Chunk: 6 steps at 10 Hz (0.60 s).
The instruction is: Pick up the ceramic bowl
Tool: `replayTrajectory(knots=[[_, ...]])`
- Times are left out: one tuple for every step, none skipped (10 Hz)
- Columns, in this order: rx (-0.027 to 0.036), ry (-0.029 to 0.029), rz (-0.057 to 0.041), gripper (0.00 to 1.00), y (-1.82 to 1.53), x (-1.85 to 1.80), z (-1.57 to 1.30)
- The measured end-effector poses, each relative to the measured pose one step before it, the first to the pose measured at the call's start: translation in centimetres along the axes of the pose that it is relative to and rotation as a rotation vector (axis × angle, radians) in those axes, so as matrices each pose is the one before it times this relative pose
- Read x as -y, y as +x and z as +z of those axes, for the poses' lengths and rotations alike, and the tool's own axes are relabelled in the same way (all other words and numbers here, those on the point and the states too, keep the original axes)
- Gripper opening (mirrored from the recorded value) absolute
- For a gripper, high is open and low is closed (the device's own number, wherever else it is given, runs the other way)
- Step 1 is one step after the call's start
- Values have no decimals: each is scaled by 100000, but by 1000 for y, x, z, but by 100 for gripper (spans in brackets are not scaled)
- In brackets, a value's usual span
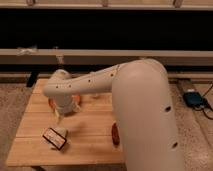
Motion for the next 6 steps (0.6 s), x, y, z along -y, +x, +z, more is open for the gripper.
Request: replayTrajectory(knots=[[-786, -839, 1209, 80, 1316, -1488, 26], [-415, -807, 1242, 80, 1023, -1251, 227], [-475, -715, 1755, 80, 1259, -1325, 418], [-807, -983, 3054, 80, 1678, -1658, 680], [-797, -920, 2468, 80, 1224, -1007, 544], [-1000, -1126, 4187, 80, 1516, -841, 849]])
